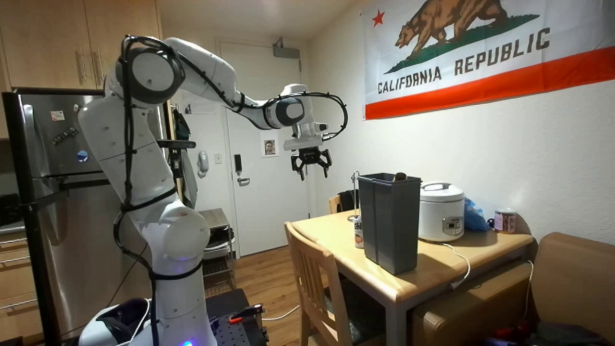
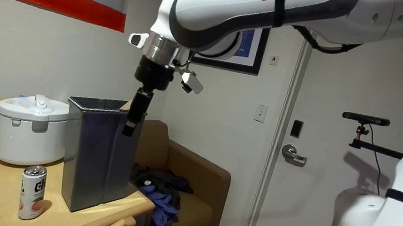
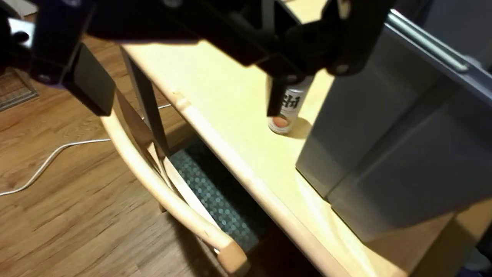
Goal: Put the can in the bin
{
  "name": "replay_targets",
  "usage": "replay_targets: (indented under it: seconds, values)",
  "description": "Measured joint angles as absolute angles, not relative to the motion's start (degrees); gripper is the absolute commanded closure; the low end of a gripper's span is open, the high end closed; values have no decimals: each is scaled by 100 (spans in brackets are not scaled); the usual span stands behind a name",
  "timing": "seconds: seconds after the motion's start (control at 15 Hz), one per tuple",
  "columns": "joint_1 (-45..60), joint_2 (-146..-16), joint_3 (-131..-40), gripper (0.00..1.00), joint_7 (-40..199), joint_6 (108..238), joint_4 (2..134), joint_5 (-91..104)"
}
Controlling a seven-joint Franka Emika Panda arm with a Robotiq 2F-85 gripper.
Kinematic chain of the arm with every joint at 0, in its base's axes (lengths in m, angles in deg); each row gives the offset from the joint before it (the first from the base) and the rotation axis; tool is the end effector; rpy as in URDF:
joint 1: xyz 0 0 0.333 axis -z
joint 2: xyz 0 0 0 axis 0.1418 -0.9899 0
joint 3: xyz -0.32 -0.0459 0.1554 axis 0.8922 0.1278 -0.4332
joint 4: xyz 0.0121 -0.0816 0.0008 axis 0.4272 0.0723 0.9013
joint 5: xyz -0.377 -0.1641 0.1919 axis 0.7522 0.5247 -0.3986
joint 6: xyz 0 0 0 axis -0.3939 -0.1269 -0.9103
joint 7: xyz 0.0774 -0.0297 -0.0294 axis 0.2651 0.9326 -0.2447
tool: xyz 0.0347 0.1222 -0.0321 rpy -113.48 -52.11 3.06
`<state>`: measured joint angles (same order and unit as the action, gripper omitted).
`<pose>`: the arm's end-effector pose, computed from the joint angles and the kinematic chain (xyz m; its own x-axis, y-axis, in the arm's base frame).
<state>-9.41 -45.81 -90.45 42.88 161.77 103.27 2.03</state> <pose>0.5022 0.1719 0.5262 0.6216 0.7507 0.2239 0.7485 -0.6534 0.1130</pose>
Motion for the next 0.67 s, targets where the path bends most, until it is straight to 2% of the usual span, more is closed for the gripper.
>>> replay_targets:
  seconds: [0.67]
  values:
    - [-974,-5074,-9360,0,3849,16060,9900,192]
